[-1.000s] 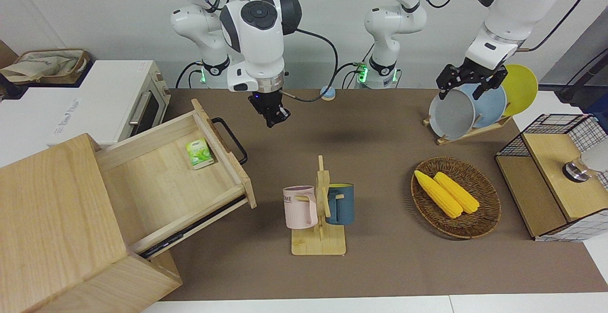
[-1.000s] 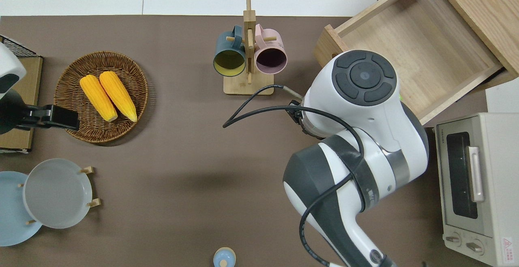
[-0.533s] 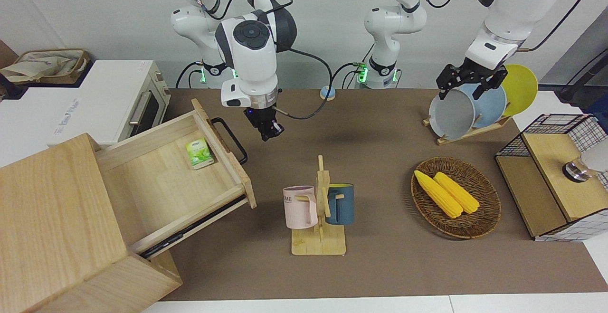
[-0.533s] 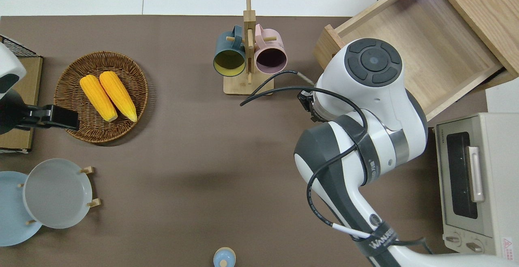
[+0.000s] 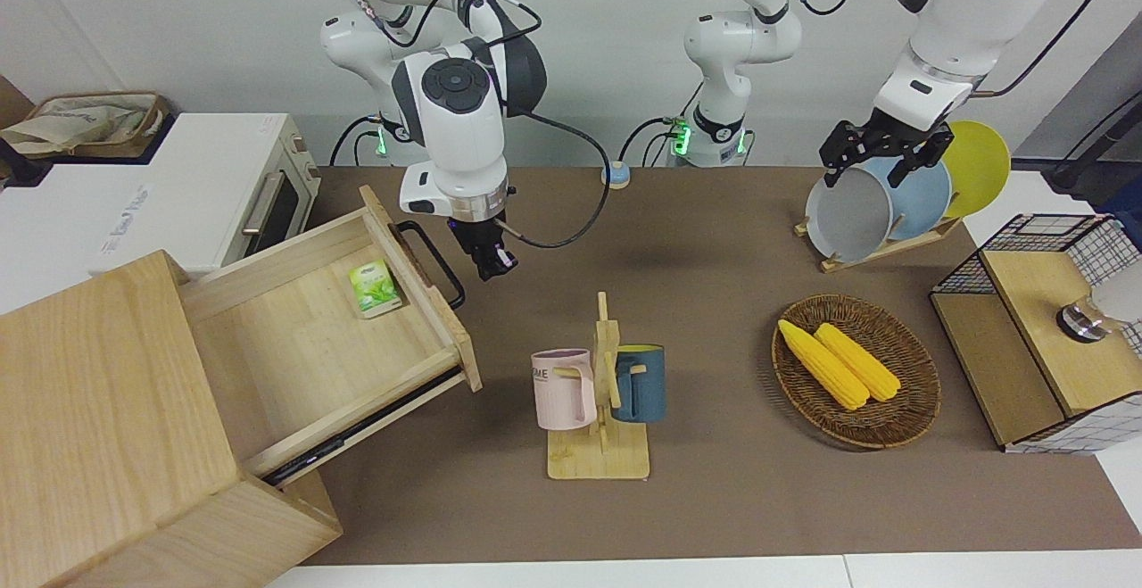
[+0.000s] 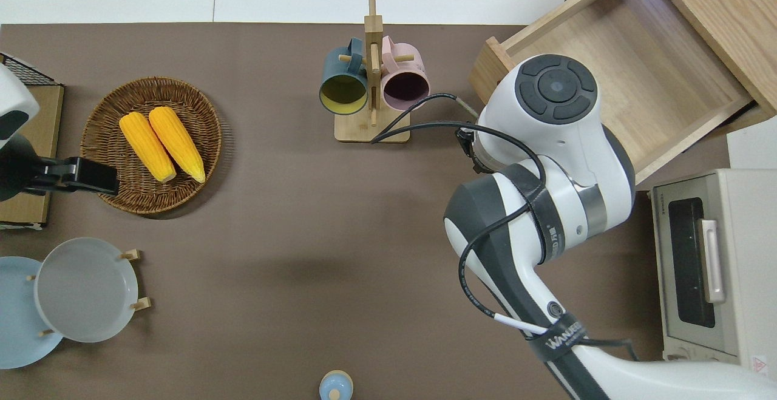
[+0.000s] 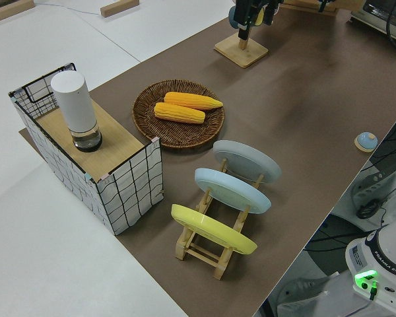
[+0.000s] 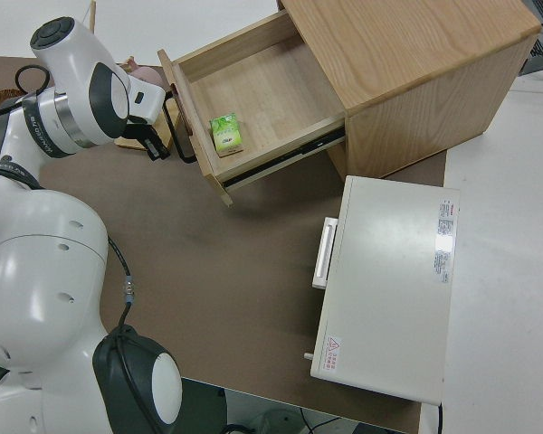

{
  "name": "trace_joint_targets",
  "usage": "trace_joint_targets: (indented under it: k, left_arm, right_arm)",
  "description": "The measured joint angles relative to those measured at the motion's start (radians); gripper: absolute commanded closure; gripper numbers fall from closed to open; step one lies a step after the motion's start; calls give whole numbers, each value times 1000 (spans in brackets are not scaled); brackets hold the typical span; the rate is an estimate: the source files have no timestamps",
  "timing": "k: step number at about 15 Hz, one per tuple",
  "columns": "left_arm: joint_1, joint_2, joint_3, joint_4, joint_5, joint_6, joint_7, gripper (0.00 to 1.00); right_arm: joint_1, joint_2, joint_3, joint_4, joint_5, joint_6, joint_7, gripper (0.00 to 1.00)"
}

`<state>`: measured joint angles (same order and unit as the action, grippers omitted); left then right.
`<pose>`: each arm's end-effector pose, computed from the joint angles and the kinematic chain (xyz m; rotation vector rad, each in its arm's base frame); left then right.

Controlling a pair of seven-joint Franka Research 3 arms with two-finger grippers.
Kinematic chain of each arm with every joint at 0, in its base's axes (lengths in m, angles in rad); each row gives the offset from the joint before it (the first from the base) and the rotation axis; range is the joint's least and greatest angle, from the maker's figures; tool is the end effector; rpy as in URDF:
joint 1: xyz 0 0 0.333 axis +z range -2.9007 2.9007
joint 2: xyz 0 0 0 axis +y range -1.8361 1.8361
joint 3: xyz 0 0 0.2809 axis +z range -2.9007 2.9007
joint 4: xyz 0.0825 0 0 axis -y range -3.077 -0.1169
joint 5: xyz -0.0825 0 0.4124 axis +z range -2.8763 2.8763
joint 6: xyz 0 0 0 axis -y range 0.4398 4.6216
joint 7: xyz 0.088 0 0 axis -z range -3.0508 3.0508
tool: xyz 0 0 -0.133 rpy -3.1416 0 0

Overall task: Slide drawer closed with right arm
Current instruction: 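Push the wooden drawer farther from the robot with the right arm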

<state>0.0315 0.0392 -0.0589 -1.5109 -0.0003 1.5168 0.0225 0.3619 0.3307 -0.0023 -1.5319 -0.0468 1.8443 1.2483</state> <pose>0.5874 -0.0156 0.5657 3.1376 -0.0783 -0.0522 0.6321 0.2326 0.3978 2.8046 -1.3127 0.0313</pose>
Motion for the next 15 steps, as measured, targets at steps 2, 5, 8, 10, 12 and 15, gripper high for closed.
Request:
trace_joint_targets:
  k: [2, 5, 8, 10, 12, 15]
  left_arm:
    - [0, 0, 0, 0, 0, 0, 0, 7]
    - [0, 0, 0, 0, 0, 0, 0, 7]
    - [0, 0, 0, 0, 0, 0, 0, 7]
    - [0, 0, 0, 0, 0, 0, 0, 7]
    - [0, 0, 0, 0, 0, 0, 0, 7]
    - [0, 0, 0, 0, 0, 0, 0, 7]
  right_arm:
    - [-11, 7, -1, 7, -5, 4, 0, 1000]
    - [-28, 15, -2, 23, -12, 7, 0, 1000]
    - [-47, 21, -2, 42, -13, 7, 0, 1000]
    - [-63, 23, -2, 48, -13, 8, 0, 1000]
    - [-82, 31, -2, 61, -13, 8, 0, 1000]
    - [-118, 40, -1, 73, -12, 16, 0, 1000]
